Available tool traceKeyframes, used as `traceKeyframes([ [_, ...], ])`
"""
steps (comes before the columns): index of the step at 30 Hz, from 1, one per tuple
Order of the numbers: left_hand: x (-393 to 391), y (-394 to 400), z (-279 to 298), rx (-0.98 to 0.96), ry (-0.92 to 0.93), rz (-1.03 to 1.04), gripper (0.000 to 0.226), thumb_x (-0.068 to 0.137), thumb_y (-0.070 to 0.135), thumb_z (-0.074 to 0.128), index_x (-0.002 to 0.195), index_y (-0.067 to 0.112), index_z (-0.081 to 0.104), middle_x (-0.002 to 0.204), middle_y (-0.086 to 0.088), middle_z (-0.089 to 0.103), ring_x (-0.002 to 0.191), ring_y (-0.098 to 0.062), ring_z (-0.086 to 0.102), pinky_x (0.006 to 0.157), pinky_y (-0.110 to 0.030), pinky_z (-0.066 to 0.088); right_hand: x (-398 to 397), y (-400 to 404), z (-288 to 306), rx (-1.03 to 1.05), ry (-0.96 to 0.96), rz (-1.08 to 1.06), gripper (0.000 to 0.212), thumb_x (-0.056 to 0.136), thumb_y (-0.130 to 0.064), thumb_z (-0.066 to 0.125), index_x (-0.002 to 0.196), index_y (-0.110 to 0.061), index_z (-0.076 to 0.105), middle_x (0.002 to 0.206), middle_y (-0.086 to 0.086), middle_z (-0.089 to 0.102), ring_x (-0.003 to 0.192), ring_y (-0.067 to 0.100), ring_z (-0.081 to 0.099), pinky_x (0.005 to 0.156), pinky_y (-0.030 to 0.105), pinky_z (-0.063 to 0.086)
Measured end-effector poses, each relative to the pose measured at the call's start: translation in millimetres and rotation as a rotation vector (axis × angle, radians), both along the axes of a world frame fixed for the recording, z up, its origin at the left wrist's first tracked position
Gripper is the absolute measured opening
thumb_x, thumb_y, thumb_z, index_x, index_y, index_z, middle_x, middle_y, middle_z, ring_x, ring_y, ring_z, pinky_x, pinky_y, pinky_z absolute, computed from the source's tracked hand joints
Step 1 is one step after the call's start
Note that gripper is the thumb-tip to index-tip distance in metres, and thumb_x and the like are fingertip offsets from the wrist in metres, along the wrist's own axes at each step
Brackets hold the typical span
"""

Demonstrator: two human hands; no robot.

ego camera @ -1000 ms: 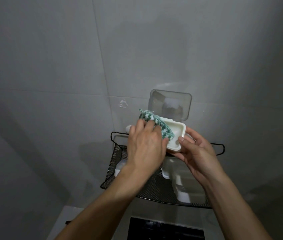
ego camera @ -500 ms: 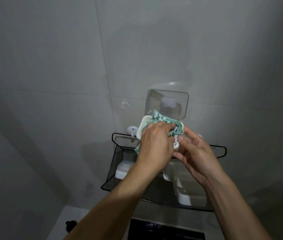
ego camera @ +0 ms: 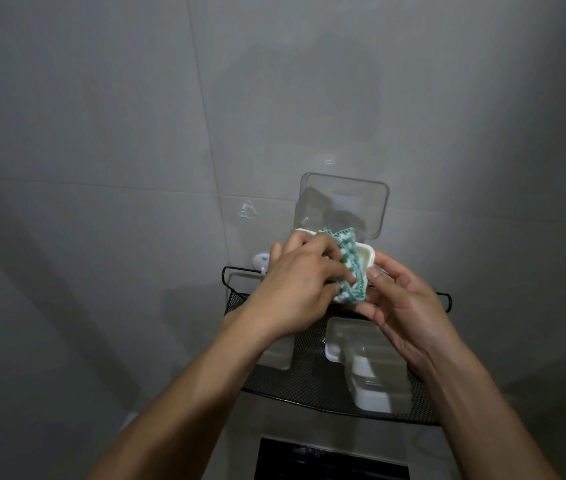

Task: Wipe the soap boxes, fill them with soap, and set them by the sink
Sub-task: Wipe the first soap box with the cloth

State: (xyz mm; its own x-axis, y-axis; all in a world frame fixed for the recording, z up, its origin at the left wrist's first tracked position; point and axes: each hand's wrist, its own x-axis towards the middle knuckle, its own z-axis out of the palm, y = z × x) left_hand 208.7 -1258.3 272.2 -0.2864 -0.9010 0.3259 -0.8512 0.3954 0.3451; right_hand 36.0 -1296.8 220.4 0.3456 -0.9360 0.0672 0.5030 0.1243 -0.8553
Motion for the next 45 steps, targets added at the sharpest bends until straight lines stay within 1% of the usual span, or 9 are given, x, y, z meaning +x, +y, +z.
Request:
traceKeyframes([
  [8, -13.9, -3.8, -1.9, -0.033, 0.228, 0.175, 0.033, 0.087, 0.016, 0.068, 0.121, 0.016, 0.067, 0.118, -0.002, 0.07, 0.111, -0.02, 0.06, 0.091, -0.023, 0.038, 6.6, 0.7, -0.4, 0.023, 0.036, -0.01, 0.03, 0.094, -0.008, 0.054, 0.123, -0.006, 0.063, 0.109, 0.018, 0.074, 0.089, 0.027, 0.075, 0.07, 0.036, 0.061],
  [13, -13.5, -1.7, -0.5, 0.061, 0.118, 0.048, 0.029, 0.093, 0.028, 0.062, 0.121, 0.027, 0.069, 0.122, 0.003, 0.065, 0.119, -0.023, 0.048, 0.099, -0.041, 0.036, 3.9, 1.2, -0.3, 0.059, 0.03, -0.058, 0.024, 0.1, -0.004, 0.048, 0.119, -0.003, 0.063, 0.1, 0.018, 0.074, 0.082, 0.024, 0.074, 0.067, 0.037, 0.063],
  [16, -4.6, 2.3, -0.1, 0.07, 0.014, -0.025, 0.029, 0.092, 0.039, 0.063, 0.12, 0.037, 0.068, 0.117, 0.013, 0.059, 0.12, -0.017, 0.039, 0.093, -0.038, 0.029, -1.8, 1.4, 1.9, 0.052, 0.051, -0.059, 0.023, 0.097, -0.005, 0.051, 0.116, -0.003, 0.064, 0.098, 0.02, 0.074, 0.077, 0.026, 0.074, 0.063, 0.039, 0.063],
  [20, 7.5, 1.4, -1.4, 0.044, -0.137, -0.113, 0.03, 0.093, 0.027, 0.063, 0.123, 0.03, 0.067, 0.112, 0.003, 0.055, 0.113, -0.019, 0.043, 0.096, -0.037, 0.034, -5.1, 1.2, -1.4, 0.054, 0.131, -0.084, 0.024, 0.097, -0.004, 0.052, 0.117, -0.001, 0.065, 0.101, 0.024, 0.074, 0.081, 0.032, 0.074, 0.067, 0.046, 0.063],
  [26, 30.4, -3.7, -6.7, -0.046, -0.26, -0.061, 0.026, 0.097, 0.018, 0.054, 0.115, 0.02, 0.072, 0.103, -0.003, 0.052, 0.099, -0.021, 0.043, 0.076, -0.032, 0.033, -7.0, -0.1, -4.1, 0.085, 0.219, -0.13, 0.02, 0.098, -0.002, 0.052, 0.11, -0.003, 0.067, 0.094, 0.022, 0.076, 0.078, 0.03, 0.076, 0.062, 0.042, 0.063],
  [33, 25.7, -10.8, 0.9, -0.319, -0.156, -0.019, 0.022, 0.089, 0.014, 0.065, 0.109, 0.007, 0.073, 0.098, -0.011, 0.057, 0.095, -0.028, 0.051, 0.069, -0.036, 0.041, 3.5, 0.1, -0.2, 0.097, 0.227, -0.095, 0.02, 0.099, -0.003, 0.052, 0.113, -0.001, 0.065, 0.098, 0.023, 0.075, 0.083, 0.034, 0.075, 0.071, 0.048, 0.063],
  [36, 14.4, -11.6, -4.4, -0.362, -0.231, -0.079, 0.023, 0.085, 0.02, 0.07, 0.106, 0.013, 0.075, 0.101, -0.007, 0.062, 0.097, -0.027, 0.054, 0.072, -0.036, 0.041, 6.2, 1.5, 1.7, 0.097, 0.225, -0.085, 0.019, 0.097, -0.002, 0.054, 0.111, 0.0, 0.066, 0.098, 0.024, 0.075, 0.082, 0.033, 0.075, 0.069, 0.045, 0.064],
  [41, 28.1, -12.5, -14.5, -0.281, -0.286, 0.005, 0.026, 0.088, 0.03, 0.067, 0.113, 0.027, 0.074, 0.112, 0.0, 0.06, 0.109, -0.023, 0.05, 0.075, -0.036, 0.039, -7.8, 0.0, 1.7, 0.103, 0.268, -0.144, 0.018, 0.097, -0.001, 0.054, 0.11, -0.001, 0.067, 0.09, 0.02, 0.076, 0.072, 0.026, 0.076, 0.06, 0.037, 0.063],
  [45, 32.1, -12.9, -16.8, -0.081, -0.209, -0.022, 0.023, 0.093, 0.022, 0.062, 0.114, 0.021, 0.073, 0.11, -0.002, 0.054, 0.104, -0.022, 0.053, 0.074, -0.036, 0.044, -8.4, 4.0, -2.1, 0.122, 0.264, -0.147, 0.017, 0.095, 0.002, 0.057, 0.108, -0.002, 0.066, 0.089, 0.019, 0.075, 0.069, 0.024, 0.075, 0.056, 0.035, 0.062],
])
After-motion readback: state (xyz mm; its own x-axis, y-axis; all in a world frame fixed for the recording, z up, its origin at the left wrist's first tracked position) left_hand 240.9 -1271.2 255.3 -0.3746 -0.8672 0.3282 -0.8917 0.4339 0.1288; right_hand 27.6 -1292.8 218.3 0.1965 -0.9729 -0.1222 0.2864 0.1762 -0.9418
